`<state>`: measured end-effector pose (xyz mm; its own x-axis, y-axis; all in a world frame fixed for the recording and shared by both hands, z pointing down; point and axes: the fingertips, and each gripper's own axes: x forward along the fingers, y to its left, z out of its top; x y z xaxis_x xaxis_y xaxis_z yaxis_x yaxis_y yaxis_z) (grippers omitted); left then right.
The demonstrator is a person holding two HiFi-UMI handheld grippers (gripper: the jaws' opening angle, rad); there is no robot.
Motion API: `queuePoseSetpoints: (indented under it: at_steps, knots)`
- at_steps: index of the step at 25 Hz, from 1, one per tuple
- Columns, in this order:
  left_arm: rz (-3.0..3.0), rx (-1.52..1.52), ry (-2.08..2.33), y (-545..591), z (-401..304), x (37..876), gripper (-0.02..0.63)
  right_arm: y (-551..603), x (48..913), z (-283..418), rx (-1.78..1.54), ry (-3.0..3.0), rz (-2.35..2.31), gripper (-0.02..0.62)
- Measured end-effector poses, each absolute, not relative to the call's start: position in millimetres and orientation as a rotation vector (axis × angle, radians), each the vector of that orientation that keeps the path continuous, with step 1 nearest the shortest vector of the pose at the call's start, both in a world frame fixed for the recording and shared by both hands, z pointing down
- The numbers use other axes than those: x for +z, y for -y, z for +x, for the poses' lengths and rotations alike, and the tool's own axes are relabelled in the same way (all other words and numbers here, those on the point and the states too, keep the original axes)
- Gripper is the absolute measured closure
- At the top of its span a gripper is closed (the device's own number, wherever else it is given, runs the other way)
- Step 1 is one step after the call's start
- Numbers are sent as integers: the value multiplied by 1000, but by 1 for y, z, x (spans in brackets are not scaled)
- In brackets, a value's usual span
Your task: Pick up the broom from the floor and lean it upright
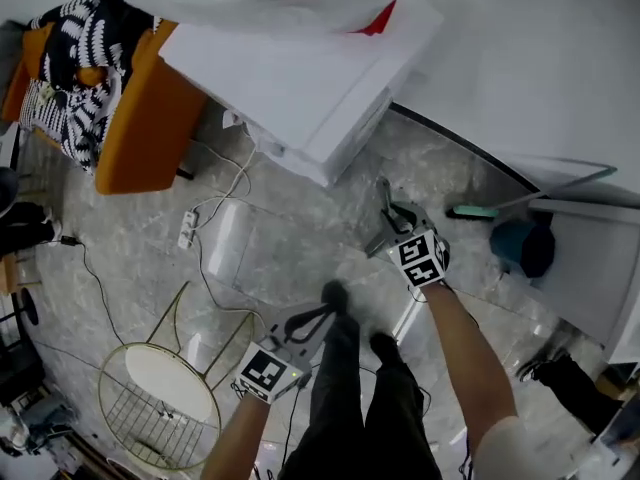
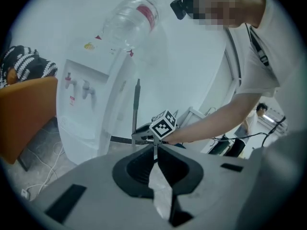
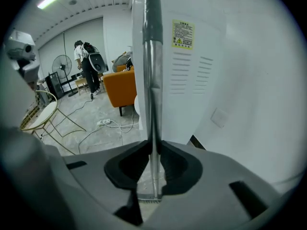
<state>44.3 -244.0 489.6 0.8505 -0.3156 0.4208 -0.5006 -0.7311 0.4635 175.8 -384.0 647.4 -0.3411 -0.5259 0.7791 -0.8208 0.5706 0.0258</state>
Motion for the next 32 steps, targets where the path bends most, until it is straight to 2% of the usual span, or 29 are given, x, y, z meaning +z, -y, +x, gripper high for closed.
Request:
queuePoseSetpoints:
  at_steps: [15, 20, 32]
  knots:
    - [2410, 473, 534, 298, 21, 517, 584, 430, 670, 139, 508, 2070, 1072, 512]
    - [2403, 470, 526, 300, 22, 519, 584, 436, 664, 133, 512, 2092, 1070, 472]
    - [2440, 462, 521, 315, 26, 508, 584, 440, 634, 136, 492, 2122, 1061, 446]
